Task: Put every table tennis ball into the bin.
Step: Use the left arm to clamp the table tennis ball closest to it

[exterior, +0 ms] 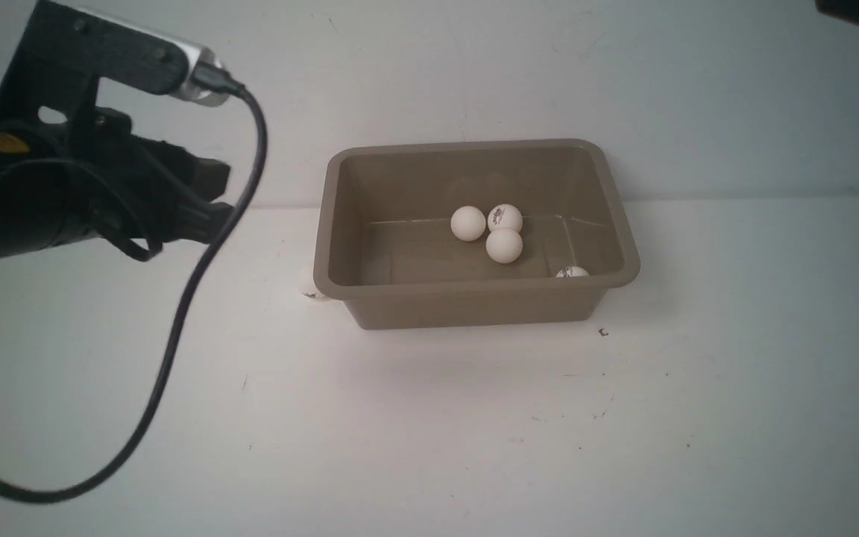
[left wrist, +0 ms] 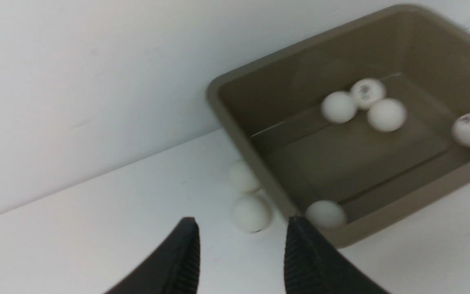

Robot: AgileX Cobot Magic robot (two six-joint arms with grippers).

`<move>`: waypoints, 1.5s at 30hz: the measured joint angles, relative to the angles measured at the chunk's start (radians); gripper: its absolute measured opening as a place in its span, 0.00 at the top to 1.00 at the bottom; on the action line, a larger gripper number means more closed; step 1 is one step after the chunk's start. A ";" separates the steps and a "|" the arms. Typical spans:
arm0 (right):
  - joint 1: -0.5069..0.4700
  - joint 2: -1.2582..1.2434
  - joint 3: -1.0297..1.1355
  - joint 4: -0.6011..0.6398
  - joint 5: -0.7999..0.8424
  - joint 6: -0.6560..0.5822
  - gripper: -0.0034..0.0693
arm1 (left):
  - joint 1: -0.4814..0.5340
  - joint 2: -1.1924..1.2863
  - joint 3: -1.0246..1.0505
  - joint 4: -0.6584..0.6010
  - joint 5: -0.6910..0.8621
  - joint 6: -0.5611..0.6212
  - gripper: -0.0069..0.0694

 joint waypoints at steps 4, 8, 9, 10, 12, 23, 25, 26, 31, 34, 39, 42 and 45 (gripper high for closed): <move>0.000 0.000 0.000 0.000 0.000 0.003 0.25 | 0.047 0.111 0.000 -0.069 -0.017 0.135 0.56; 0.000 0.000 0.000 0.000 0.000 0.002 0.25 | 0.049 0.207 0.000 -0.170 -0.019 0.331 0.56; 0.000 0.000 0.000 0.000 0.000 0.002 0.25 | 0.050 0.231 0.000 -0.210 -0.020 0.394 0.56; 0.000 0.000 0.000 0.000 0.000 0.002 0.25 | 0.050 0.250 0.000 -0.242 -0.022 0.460 0.56; 0.000 0.000 0.000 0.000 0.000 0.002 0.25 | 0.050 0.304 0.000 -0.358 -0.043 0.629 0.55; 0.000 0.000 0.000 0.000 0.002 0.004 0.25 | 0.050 0.487 -0.039 -0.972 -0.049 1.491 0.37; 0.000 0.000 0.000 0.000 0.004 0.004 0.25 | 0.050 0.512 -0.040 -1.075 -0.049 1.626 0.36; 0.000 0.000 0.000 0.000 0.004 0.004 0.25 | 0.051 0.520 -0.040 -1.111 -0.049 1.693 0.35; 0.000 0.000 0.000 -0.003 0.017 0.004 0.25 | 0.071 0.577 -0.040 -1.174 0.008 1.961 0.35; 0.000 0.000 0.000 -0.010 0.028 0.004 0.25 | 0.104 0.599 -0.051 -1.177 0.083 1.990 0.35; 0.000 0.000 0.000 -0.012 0.038 0.004 0.25 | 0.169 0.619 -0.060 -1.178 0.270 1.984 0.35; 0.000 0.000 0.000 -0.012 0.043 0.004 0.25 | 0.198 0.646 -0.070 -1.176 0.325 1.985 0.35; 0.000 0.000 0.000 -0.012 0.044 0.004 0.25 | 0.213 0.697 -0.102 -1.177 0.355 1.985 0.35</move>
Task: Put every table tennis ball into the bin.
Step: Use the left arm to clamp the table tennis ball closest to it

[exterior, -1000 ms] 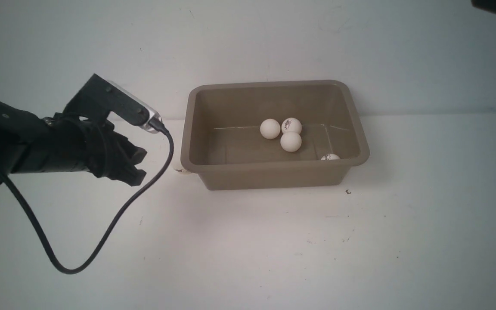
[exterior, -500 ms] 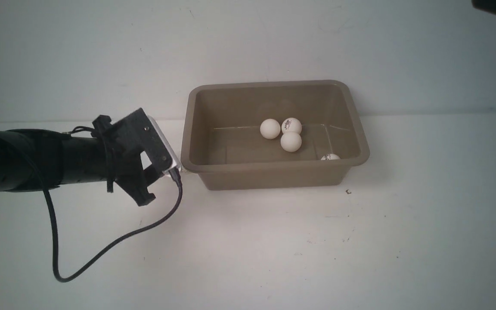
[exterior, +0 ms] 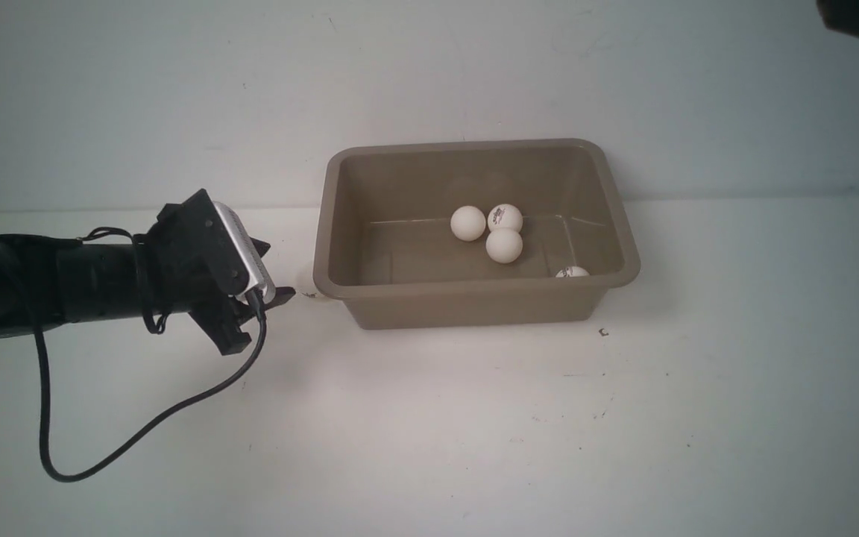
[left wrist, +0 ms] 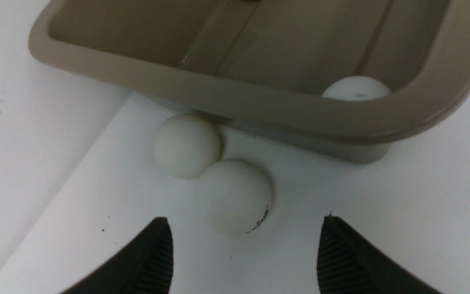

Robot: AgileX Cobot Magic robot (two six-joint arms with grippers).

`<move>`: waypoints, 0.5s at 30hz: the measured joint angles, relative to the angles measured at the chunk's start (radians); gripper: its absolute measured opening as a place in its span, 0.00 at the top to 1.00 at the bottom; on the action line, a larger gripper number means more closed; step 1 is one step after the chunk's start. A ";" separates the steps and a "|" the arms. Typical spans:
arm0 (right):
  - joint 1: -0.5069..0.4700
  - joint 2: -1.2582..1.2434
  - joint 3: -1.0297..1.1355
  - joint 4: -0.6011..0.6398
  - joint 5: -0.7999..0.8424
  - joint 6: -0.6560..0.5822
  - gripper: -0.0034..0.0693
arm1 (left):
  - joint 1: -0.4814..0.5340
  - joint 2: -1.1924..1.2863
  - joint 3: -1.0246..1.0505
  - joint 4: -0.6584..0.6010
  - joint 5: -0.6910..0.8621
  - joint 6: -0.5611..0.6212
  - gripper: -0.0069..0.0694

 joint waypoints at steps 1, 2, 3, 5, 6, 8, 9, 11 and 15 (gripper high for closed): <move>0.000 0.000 0.000 0.000 0.000 0.000 0.25 | 0.000 0.014 -0.012 0.001 0.007 0.000 0.35; 0.000 0.000 0.000 0.000 0.000 0.000 0.25 | 0.000 0.021 -0.014 0.001 0.011 0.000 0.35; 0.000 0.000 0.000 0.000 0.000 0.000 0.25 | 0.000 0.046 -0.034 0.001 0.025 0.000 0.35; 0.000 0.000 0.000 0.000 0.000 0.000 0.25 | 0.000 0.076 -0.062 0.004 0.036 -0.004 0.35; 0.000 0.000 0.000 0.000 0.000 0.000 0.25 | 0.000 0.094 -0.082 0.004 0.042 -0.013 0.35; 0.000 0.000 0.000 0.000 0.000 0.000 0.25 | 0.000 0.118 -0.112 0.004 0.047 -0.026 0.35; 0.000 0.000 0.000 0.000 0.000 0.000 0.25 | 0.000 0.123 -0.117 0.004 0.048 -0.027 0.35; 0.000 0.000 0.000 0.000 0.000 0.000 0.25 | 0.000 0.153 -0.146 0.004 0.074 -0.035 0.35; 0.000 0.000 0.000 0.000 0.000 0.000 0.25 | 0.000 0.180 -0.170 0.004 0.103 -0.039 0.35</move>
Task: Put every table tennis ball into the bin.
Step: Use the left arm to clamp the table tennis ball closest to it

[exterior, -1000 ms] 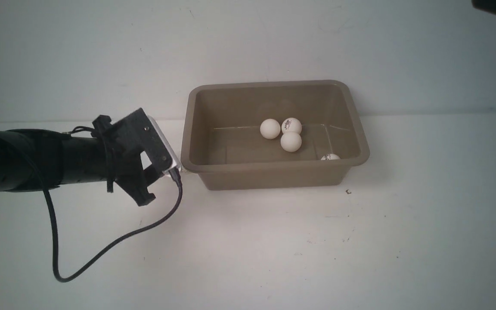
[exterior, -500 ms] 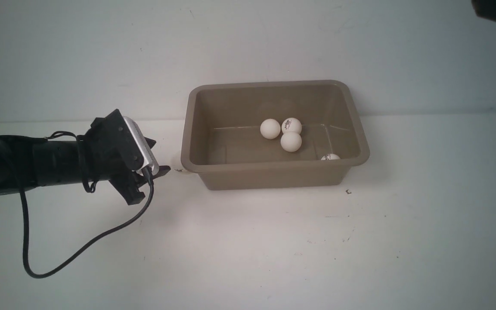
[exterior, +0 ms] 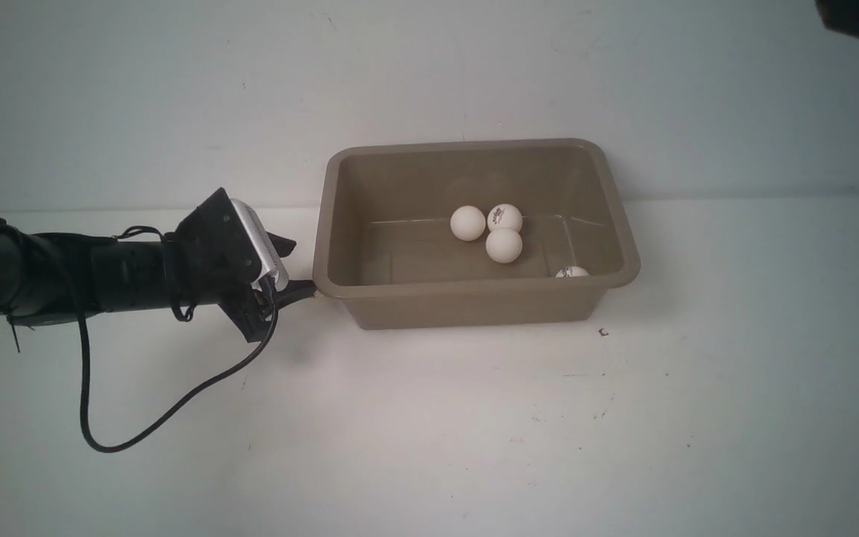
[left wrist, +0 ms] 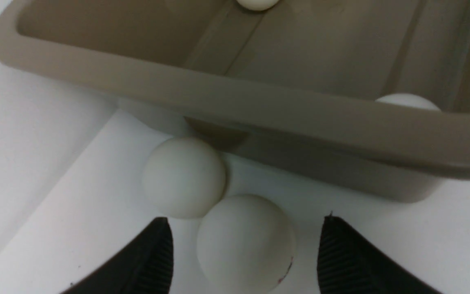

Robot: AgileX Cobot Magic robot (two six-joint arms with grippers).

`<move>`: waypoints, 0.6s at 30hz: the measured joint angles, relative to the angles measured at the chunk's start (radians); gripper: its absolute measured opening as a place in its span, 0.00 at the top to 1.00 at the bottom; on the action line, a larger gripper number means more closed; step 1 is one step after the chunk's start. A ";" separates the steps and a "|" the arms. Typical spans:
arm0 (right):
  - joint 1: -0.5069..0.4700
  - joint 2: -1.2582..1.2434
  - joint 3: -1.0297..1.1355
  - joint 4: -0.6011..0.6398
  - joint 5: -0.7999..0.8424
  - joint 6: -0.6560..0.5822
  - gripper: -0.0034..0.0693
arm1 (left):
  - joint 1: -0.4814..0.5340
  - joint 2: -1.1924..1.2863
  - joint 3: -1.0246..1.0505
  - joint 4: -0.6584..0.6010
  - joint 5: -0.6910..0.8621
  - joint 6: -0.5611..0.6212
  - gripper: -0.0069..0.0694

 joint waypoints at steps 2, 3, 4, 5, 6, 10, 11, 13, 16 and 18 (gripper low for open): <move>0.000 0.000 0.000 0.000 0.000 0.000 0.25 | 0.000 0.015 -0.005 0.000 0.000 -0.006 0.35; 0.000 0.000 0.000 0.000 0.000 0.000 0.25 | 0.000 0.019 -0.006 0.000 0.000 -0.007 0.35; 0.000 0.000 0.000 0.000 0.000 0.000 0.25 | 0.000 0.023 -0.006 0.000 0.000 -0.007 0.35; 0.000 0.000 0.000 0.000 0.000 0.000 0.25 | 0.000 0.027 -0.006 0.000 0.000 -0.007 0.35; 0.000 0.000 0.000 0.000 0.000 0.000 0.25 | 0.000 0.029 -0.006 0.001 0.001 -0.007 0.35; 0.000 0.000 0.000 0.000 0.000 0.000 0.25 | 0.000 0.041 -0.006 0.001 0.003 -0.007 0.35; 0.000 0.000 0.000 0.000 0.000 0.000 0.25 | 0.000 0.043 -0.006 0.001 0.003 -0.006 0.35; 0.000 0.000 0.000 0.000 0.000 0.000 0.25 | 0.000 0.045 -0.006 0.001 0.003 -0.004 0.35; 0.000 0.000 0.000 0.000 0.000 0.000 0.25 | 0.000 0.045 -0.006 0.001 0.003 0.002 0.35; 0.000 0.000 0.000 0.000 0.000 0.000 0.25 | 0.000 0.045 -0.006 0.001 0.003 0.007 0.35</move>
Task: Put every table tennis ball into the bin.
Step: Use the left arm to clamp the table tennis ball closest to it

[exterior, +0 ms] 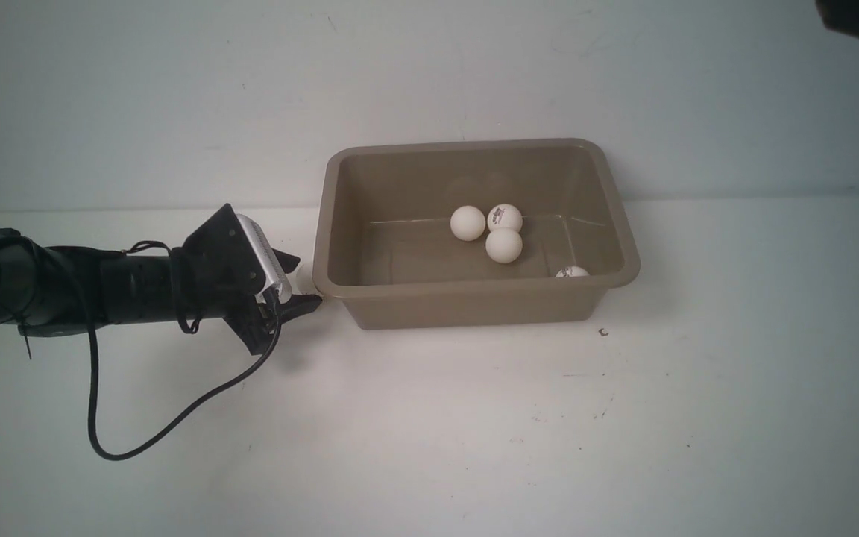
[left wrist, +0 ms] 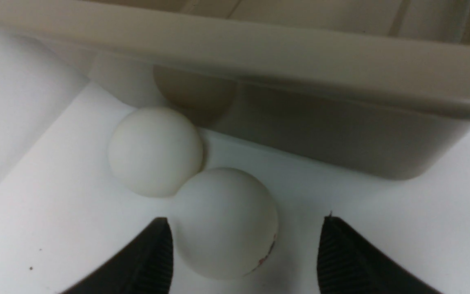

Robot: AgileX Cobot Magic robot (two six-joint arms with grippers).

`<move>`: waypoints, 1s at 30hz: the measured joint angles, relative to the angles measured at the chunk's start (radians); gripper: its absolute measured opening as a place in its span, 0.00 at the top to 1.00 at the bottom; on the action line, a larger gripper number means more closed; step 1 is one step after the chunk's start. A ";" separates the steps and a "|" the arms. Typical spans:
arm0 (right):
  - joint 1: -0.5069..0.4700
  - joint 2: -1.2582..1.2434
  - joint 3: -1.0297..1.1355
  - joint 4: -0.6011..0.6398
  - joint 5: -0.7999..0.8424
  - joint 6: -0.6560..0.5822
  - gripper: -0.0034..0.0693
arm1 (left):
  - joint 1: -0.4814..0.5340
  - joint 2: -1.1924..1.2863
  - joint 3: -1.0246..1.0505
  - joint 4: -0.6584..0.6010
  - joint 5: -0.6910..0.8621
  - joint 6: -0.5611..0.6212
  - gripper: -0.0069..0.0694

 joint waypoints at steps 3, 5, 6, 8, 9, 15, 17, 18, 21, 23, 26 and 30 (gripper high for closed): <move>0.000 0.000 0.000 0.000 0.000 0.000 0.25 | 0.000 0.000 -0.004 0.001 0.000 0.009 0.35; 0.000 0.000 0.000 0.000 0.000 0.000 0.25 | 0.000 0.000 -0.007 0.001 -0.001 0.008 0.35; 0.000 0.000 0.000 0.000 0.000 0.000 0.25 | 0.000 0.000 -0.011 0.001 -0.004 0.008 0.35; 0.000 0.000 0.000 0.000 0.000 0.000 0.25 | 0.000 0.000 -0.026 0.002 -0.011 -0.003 0.35; 0.000 0.000 0.000 0.000 0.000 0.000 0.25 | 0.000 0.000 -0.036 0.002 -0.012 -0.018 0.35; 0.000 0.000 0.000 0.000 0.000 0.000 0.25 | 0.000 0.001 -0.060 0.001 -0.017 -0.078 0.35; 0.000 0.000 0.000 0.000 0.000 0.000 0.25 | 0.000 0.001 -0.060 0.002 -0.018 -0.089 0.34; 0.000 0.000 0.000 0.000 0.000 0.000 0.25 | 0.000 0.001 -0.060 0.002 -0.018 -0.092 0.33; 0.000 0.000 0.000 0.000 -0.002 0.000 0.25 | -0.005 0.001 -0.060 0.002 -0.018 -0.136 0.30; 0.000 0.000 0.000 0.000 -0.004 0.000 0.25 | -0.009 0.001 -0.060 0.002 -0.018 -0.156 0.28; 0.000 0.000 0.000 0.000 -0.012 0.000 0.25 | -0.021 0.001 -0.060 0.002 -0.018 -0.169 0.26; 0.000 0.000 0.000 -0.006 -0.017 0.000 0.25 | -0.033 0.003 -0.060 0.002 -0.019 -0.169 0.25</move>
